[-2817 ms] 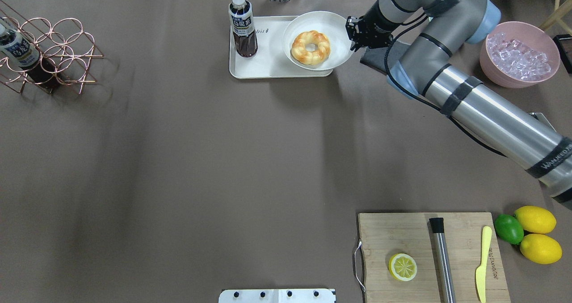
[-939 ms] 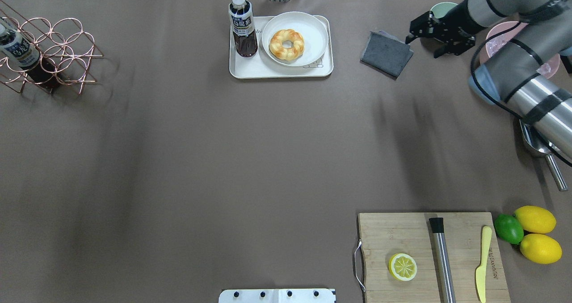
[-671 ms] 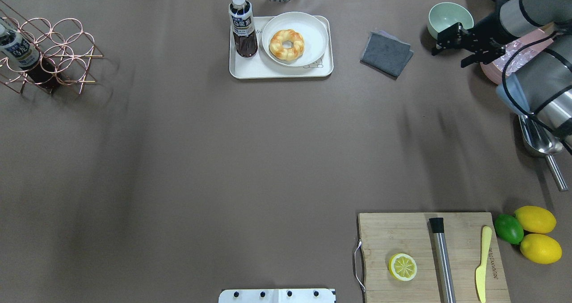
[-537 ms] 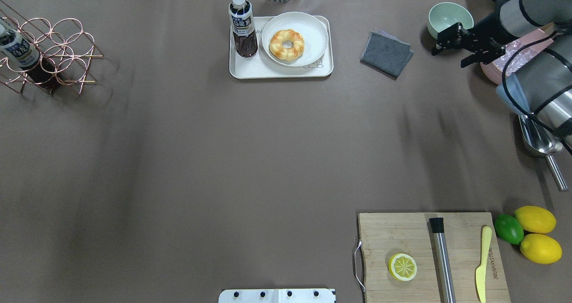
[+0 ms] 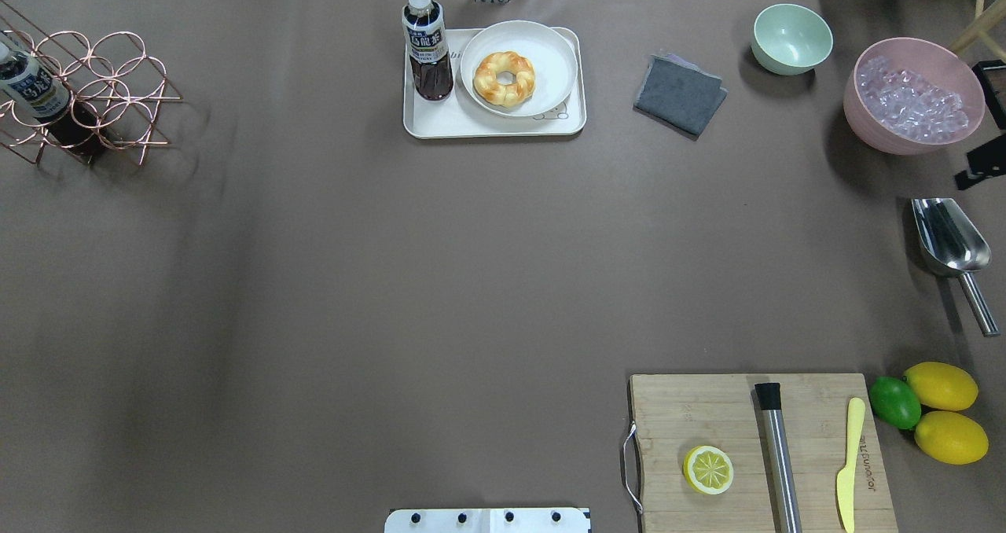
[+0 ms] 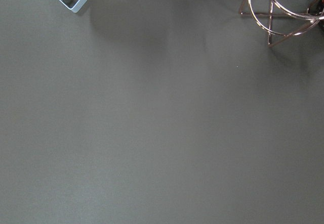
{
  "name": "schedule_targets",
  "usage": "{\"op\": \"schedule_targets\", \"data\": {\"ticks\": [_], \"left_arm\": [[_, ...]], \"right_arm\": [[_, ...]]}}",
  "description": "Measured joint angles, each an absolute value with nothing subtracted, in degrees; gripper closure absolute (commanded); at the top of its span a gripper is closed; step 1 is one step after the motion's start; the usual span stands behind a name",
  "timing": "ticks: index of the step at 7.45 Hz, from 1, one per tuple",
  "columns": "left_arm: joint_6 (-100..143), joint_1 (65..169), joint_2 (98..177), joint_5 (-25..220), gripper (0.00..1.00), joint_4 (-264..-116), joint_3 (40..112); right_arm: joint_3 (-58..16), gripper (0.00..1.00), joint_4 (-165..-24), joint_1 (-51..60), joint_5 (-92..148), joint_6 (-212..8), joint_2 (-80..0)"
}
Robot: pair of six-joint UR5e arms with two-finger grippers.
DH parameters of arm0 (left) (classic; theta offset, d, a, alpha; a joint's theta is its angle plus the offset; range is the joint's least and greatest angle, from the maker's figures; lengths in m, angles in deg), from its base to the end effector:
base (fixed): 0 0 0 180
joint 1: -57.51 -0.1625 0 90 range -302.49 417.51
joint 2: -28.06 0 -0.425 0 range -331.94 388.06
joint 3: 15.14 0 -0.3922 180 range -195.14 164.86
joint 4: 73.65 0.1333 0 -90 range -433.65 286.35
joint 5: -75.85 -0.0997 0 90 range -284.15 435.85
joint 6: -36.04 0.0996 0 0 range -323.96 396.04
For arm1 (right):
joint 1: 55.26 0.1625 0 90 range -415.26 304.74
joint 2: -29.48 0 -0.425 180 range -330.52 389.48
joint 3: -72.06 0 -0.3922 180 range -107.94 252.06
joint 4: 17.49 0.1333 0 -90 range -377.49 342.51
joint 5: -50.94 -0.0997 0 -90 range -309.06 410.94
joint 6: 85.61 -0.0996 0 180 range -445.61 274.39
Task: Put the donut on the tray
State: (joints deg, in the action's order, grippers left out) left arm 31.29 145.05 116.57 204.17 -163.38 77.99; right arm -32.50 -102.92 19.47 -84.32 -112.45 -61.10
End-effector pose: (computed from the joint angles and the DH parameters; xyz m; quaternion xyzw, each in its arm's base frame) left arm -0.0508 -0.4852 0.6519 -0.0094 0.3282 -0.0150 0.9444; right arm -0.0695 -0.4922 0.5275 0.0024 -0.4078 0.0301 0.9126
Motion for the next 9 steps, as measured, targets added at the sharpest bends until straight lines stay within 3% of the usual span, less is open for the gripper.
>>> {"op": "schedule_targets", "data": {"ticks": [3, 5, 9], "left_arm": [[31.2, 145.1, 116.6, 204.2, 0.02, -163.4, 78.0], [31.2, 145.1, 116.7, 204.2, 0.02, -163.6, 77.7], [31.3, 145.1, 116.7, 204.1, 0.02, -165.4, 77.7]], "right_arm": [[-27.1, 0.00, -119.3, 30.3, -79.3, -84.1, -60.9], [-23.0, 0.00, -120.9, 33.8, -79.0, -78.0, -60.8], [-21.6, 0.00, -121.1, 35.2, -79.8, -76.5, -61.4]]}}
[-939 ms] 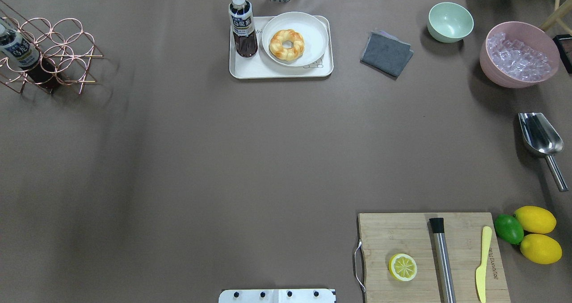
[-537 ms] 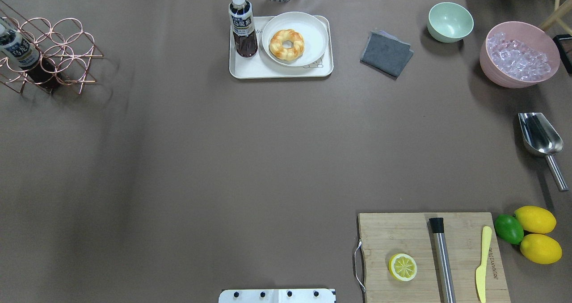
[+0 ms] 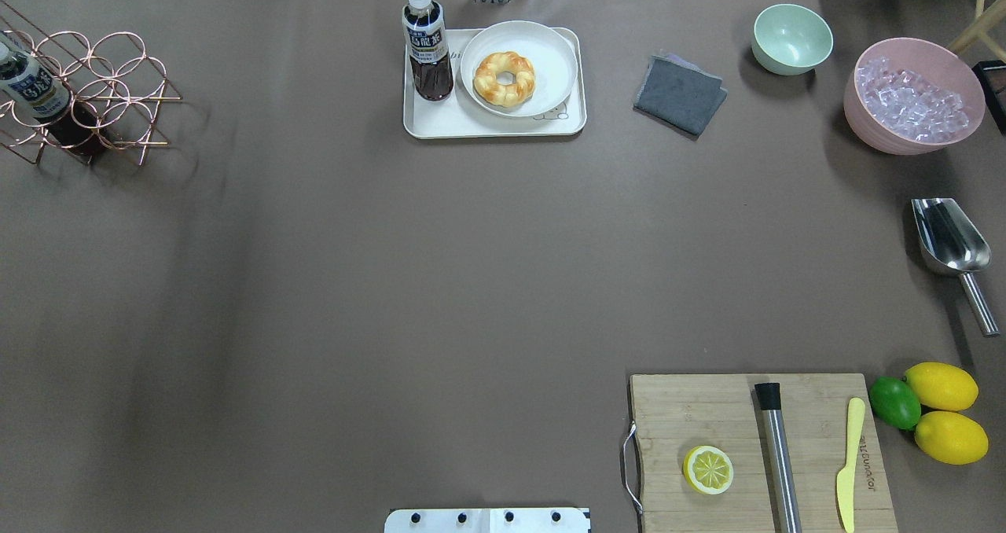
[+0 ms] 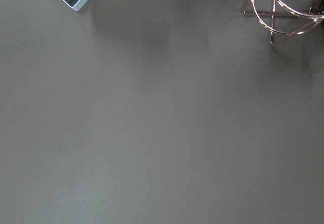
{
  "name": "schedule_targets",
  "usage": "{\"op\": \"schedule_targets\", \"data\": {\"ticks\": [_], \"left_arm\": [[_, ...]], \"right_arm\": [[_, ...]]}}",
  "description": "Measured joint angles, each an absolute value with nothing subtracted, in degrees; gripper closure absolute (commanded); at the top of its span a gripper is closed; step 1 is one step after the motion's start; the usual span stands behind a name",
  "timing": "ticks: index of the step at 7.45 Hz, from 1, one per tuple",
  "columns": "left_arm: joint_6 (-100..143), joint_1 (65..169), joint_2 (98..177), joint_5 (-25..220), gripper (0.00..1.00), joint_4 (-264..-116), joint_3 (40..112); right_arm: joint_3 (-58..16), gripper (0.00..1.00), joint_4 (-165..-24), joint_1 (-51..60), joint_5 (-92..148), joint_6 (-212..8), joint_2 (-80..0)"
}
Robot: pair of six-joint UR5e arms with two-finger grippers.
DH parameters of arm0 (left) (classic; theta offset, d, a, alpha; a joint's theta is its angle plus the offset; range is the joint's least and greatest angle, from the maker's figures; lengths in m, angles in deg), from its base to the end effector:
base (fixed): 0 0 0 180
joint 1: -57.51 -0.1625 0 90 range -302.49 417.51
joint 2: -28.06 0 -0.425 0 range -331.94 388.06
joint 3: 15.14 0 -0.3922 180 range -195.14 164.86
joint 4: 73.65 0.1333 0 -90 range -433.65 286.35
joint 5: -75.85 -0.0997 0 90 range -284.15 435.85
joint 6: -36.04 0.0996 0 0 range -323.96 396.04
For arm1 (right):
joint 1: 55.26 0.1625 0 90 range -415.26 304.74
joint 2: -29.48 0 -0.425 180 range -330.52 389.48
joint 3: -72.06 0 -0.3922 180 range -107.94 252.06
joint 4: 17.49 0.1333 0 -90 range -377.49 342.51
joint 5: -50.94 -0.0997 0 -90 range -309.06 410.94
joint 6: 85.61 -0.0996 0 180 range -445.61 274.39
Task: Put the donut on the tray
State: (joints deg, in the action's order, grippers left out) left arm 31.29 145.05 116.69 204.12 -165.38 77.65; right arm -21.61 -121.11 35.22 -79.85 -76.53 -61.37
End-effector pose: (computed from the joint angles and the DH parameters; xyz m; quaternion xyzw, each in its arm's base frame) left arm -0.0507 -0.4884 0.6503 0.0053 0.3287 -0.0099 0.9444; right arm 0.0722 -0.4686 0.6609 -0.0590 -0.3531 -0.0373 0.9330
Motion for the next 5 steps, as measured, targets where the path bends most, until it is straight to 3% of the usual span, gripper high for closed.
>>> {"op": "schedule_targets", "data": {"ticks": [5], "left_arm": [[31.3, 145.1, 116.5, 204.1, 0.02, -166.1, 77.6]], "right_arm": [[-21.6, 0.00, -121.1, 35.3, -79.9, -76.6, -61.0]]}}
